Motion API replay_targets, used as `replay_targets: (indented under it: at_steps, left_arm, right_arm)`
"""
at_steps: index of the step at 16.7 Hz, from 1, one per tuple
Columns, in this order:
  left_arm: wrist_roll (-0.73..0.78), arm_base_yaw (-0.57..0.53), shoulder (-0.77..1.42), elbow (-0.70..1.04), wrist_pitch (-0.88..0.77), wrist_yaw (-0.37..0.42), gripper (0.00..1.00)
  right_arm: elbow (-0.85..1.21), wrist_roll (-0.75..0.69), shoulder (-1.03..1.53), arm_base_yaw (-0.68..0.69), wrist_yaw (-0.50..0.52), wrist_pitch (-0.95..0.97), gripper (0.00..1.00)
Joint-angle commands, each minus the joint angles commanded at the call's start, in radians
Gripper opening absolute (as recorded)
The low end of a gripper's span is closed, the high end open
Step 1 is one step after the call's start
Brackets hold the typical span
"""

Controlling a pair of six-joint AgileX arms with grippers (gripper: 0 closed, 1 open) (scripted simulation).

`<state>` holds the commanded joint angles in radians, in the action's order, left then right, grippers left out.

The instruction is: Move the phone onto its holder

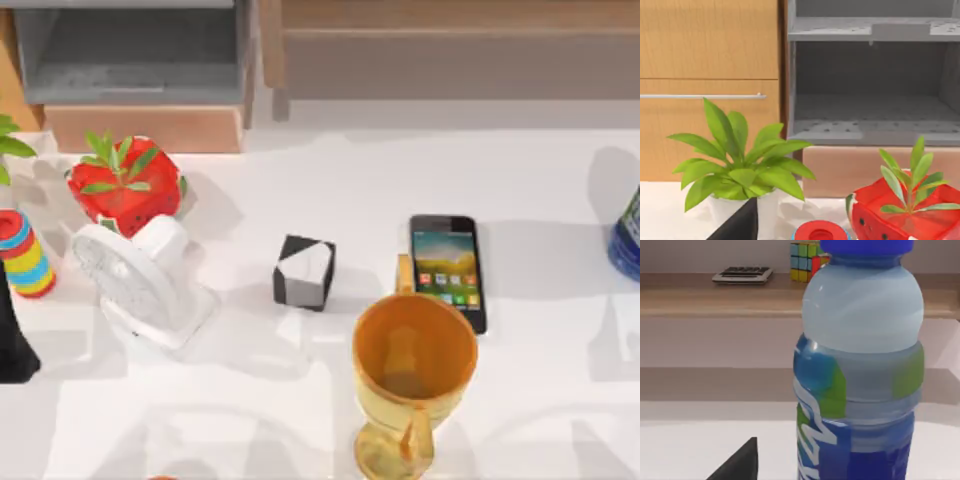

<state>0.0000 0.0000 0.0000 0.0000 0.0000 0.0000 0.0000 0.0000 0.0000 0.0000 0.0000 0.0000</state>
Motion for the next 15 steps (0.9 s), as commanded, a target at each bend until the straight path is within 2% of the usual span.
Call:
replay_targets:
  at_steps: [4,7,11,15]
  left_arm:
    - [0.000,0.000,0.000,0.000,0.000,0.000,1.00]
    - [0.000,0.000,0.000,0.000,0.000,0.000,1.00]
    - [0.000,0.000,0.000,0.000,0.000,0.000,1.00]
    - [0.000,0.000,0.000,0.000,0.000,0.000,1.00]
  right_arm:
    - [0.028,0.008,0.031,0.006,0.002,-0.021,1.00]
    - [0.139,0.044,0.156,0.036,0.005,-0.104,1.00]
    - [0.390,0.127,0.462,0.110,0.001,-0.283,1.00]
    - [0.714,0.237,0.871,0.204,-0.005,-0.500,1.00]
